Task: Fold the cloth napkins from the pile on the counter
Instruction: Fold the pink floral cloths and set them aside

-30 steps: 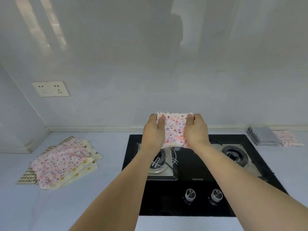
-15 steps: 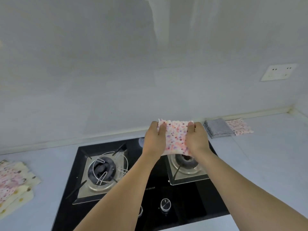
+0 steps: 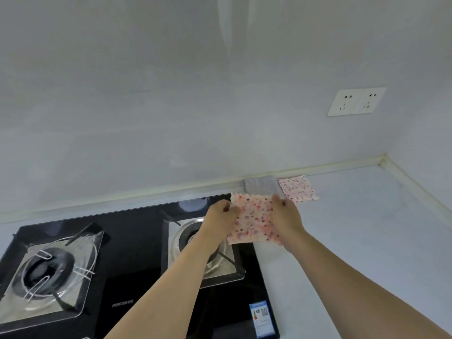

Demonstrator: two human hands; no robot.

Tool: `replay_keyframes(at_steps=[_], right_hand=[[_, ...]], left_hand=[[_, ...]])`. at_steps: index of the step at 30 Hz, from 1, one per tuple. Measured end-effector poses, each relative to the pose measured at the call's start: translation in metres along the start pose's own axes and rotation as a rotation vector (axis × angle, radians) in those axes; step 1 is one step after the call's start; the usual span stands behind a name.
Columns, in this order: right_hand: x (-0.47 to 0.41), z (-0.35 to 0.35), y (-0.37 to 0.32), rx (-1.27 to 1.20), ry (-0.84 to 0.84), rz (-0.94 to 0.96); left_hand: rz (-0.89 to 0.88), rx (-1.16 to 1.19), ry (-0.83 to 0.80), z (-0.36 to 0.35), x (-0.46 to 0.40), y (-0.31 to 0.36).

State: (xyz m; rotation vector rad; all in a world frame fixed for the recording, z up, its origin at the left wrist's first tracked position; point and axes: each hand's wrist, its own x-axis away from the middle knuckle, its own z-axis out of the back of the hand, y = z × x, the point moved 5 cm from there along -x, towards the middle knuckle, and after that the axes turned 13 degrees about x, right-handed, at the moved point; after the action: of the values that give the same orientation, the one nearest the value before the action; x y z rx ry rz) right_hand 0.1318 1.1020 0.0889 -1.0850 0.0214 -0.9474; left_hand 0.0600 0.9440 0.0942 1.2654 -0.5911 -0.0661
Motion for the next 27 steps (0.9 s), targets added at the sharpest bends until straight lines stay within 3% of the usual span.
replay_keyframes(at_steps=[3, 7, 13, 20, 27], right_hand=[[-0.037, 0.005, 0.035, -0.113, -0.162, -0.227], [-0.098, 0.043, 0.053, -0.094, -0.256, -0.29], [-0.212, 0.098, 0.05, -0.047, -0.141, -0.128], [-0.293, 0.113, 0.055, 0.052, -0.063, -0.005], [-0.31, 0.104, 0.078, 0.19, -0.064, -0.019]], left_hand=[[0.067, -0.018, 0.018, -0.032, -0.034, -0.009], [0.1, 0.048, 0.038, -0.085, -0.083, -0.004], [0.153, 0.156, 0.077, -0.166, -0.18, 0.017], [0.184, 0.027, 0.19, -0.216, -0.247, 0.006], [0.179, -0.139, 0.202, -0.231, -0.259, 0.0]])
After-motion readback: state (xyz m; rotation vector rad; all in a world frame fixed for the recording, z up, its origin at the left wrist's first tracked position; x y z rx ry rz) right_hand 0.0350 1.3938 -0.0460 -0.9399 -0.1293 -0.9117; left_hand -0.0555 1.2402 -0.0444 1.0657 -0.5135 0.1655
